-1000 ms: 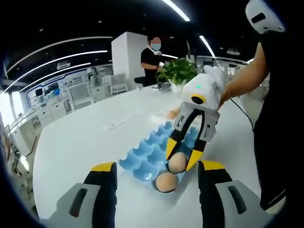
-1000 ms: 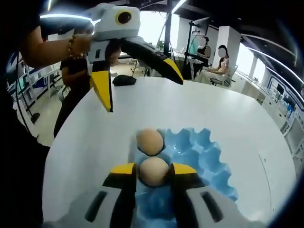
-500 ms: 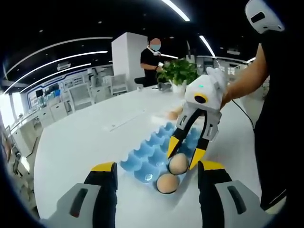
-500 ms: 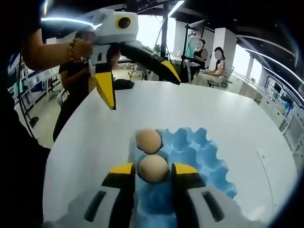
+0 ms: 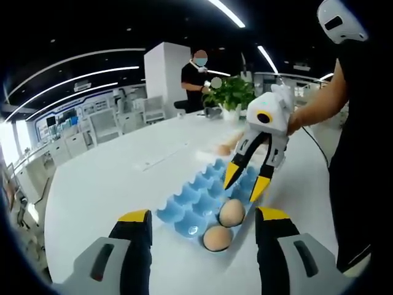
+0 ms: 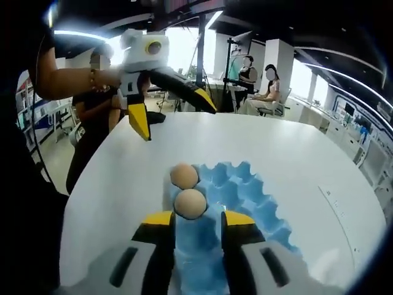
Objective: Place the egg into an empty slot of the egg tray after lifting it from the table, then release the egg inside the slot.
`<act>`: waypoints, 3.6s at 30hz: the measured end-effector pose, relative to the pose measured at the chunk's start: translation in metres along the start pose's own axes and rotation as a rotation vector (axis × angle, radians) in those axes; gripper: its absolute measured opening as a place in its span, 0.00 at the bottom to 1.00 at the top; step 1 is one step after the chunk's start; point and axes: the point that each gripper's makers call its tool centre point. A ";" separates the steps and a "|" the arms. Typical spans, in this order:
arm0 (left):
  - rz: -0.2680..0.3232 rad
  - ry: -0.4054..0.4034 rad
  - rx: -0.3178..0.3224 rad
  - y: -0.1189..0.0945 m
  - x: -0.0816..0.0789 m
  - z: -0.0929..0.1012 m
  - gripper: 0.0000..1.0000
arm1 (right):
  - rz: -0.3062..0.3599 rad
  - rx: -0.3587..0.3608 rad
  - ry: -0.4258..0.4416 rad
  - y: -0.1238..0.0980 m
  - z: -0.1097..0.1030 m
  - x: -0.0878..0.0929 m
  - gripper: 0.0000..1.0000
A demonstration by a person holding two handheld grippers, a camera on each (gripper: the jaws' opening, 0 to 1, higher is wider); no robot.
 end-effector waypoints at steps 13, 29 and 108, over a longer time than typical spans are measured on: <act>-0.006 -0.001 0.000 0.001 0.003 0.002 0.69 | 0.002 0.050 0.022 -0.026 0.005 0.017 0.30; -0.005 0.002 0.000 0.003 0.004 0.005 0.69 | -0.027 0.099 0.051 -0.054 0.008 0.040 0.30; 0.000 0.009 -0.006 0.003 0.000 0.001 0.64 | -0.233 0.442 0.491 -0.204 0.056 0.180 0.28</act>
Point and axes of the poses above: the point that each gripper's makers call its tool centre point, and the gripper's own axes: y roughly forward along the fingers, z roughly to its right, x roughly out of its underside, and after that the axes turned 1 degree about -x, right-handed
